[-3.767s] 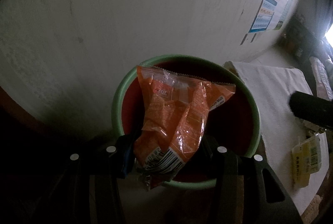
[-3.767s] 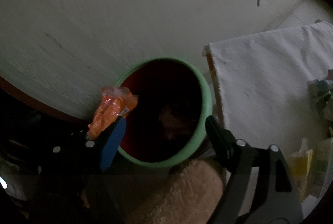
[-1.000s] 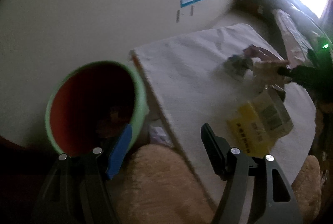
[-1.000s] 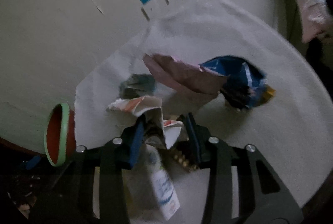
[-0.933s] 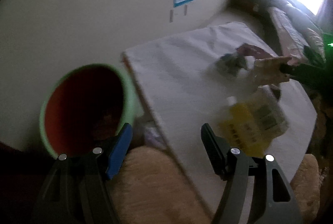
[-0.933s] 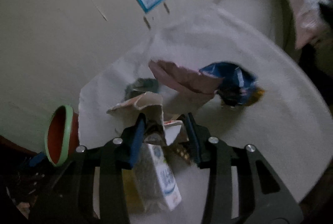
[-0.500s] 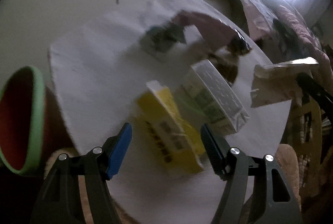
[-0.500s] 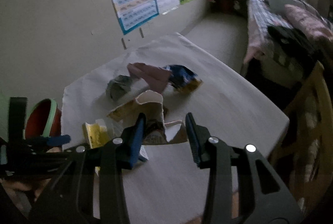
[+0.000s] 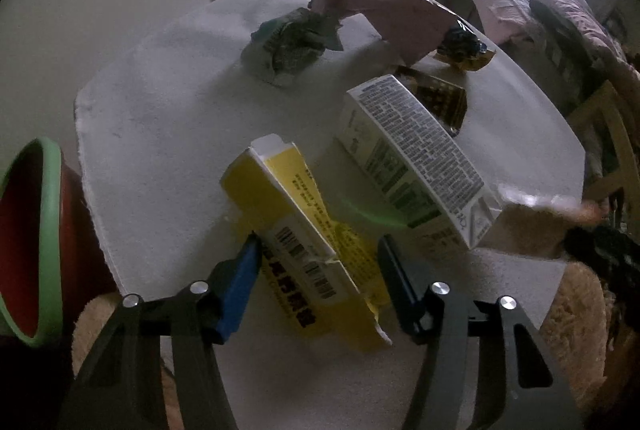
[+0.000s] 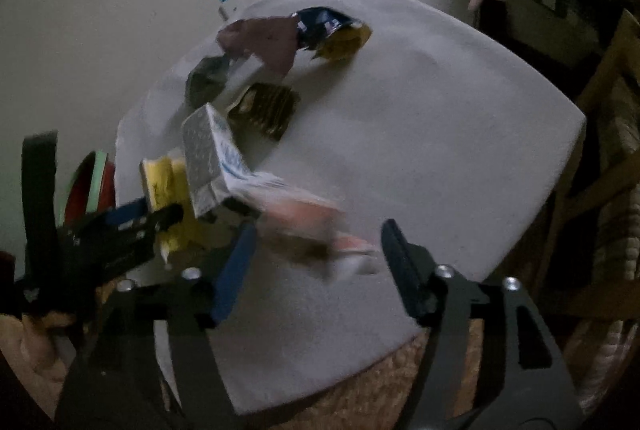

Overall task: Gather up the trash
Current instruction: 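Grasp the yellow box with the left tool while the right tool holds the torn carton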

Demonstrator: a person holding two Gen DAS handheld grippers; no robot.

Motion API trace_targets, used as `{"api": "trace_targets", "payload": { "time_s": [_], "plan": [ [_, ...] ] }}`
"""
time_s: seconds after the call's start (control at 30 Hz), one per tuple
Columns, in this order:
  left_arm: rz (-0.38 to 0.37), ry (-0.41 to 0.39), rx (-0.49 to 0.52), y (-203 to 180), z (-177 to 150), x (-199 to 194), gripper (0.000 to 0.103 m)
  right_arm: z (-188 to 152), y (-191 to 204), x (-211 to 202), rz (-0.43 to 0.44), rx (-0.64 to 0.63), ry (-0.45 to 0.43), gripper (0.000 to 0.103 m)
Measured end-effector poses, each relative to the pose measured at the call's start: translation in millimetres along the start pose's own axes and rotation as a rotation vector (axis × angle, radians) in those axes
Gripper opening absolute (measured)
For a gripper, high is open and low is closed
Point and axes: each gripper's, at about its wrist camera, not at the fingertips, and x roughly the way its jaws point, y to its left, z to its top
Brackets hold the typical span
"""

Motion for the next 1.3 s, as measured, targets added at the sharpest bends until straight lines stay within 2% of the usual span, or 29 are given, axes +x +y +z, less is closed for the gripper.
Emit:
{"api": "trace_targets", "payload": {
  "time_s": [0.03, 0.23, 0.27, 0.37, 0.5, 0.6, 0.73, 0.9, 1.03, 1.3],
  "plan": [
    [-0.001, -0.002, -0.001, -0.6, 0.2, -0.4, 0.057, -1.9, 1.1, 0.1, 0.007, -0.010, 0.006, 0.072],
    [-0.030, 0.009, -0.025, 4.3, 2.5, 2.2, 0.057, -4.2, -0.8, 2.2, -0.001, -0.021, 0.014, 0.072],
    [-0.038, 0.015, -0.035, 6.2, 1.5, 1.9, 0.060, -2.7, -1.2, 0.4, -0.007, -0.026, 0.008, 0.072],
    [-0.063, 0.057, -0.076, 10.8, -2.5, 10.0, 0.065, 4.2, -2.6, -2.5, -0.061, -0.066, -0.007, 0.072],
    [-0.041, 0.039, -0.039, 4.8, -5.5, 11.2, 0.064, 13.2, -10.4, 3.0, -0.105, -0.111, 0.018, 0.075],
    [-0.050, 0.032, -0.059, 7.9, -5.5, 7.9, 0.054, 18.6, -13.2, 5.5, -0.114, -0.143, 0.032, 0.076],
    [-0.068, 0.023, -0.097, 17.4, -5.6, 0.8, 0.038, 26.3, -13.1, 12.5, -0.077, -0.190, 0.068, 0.080],
    [-0.049, -0.042, -0.112, 29.5, -5.4, -22.3, 0.025, 39.0, -15.0, 26.2, -0.054, -0.217, 0.105, 0.080],
    [-0.022, -0.121, -0.111, 37.9, -3.6, -49.2, 0.025, 48.1, -26.3, 33.7, 0.013, -0.143, 0.115, 0.080],
    [0.009, -0.257, -0.086, 40.7, 5.1, -92.3, 0.025, 38.5, -24.5, 53.0, 0.002, -0.181, 0.174, 0.079]
  ]
}}
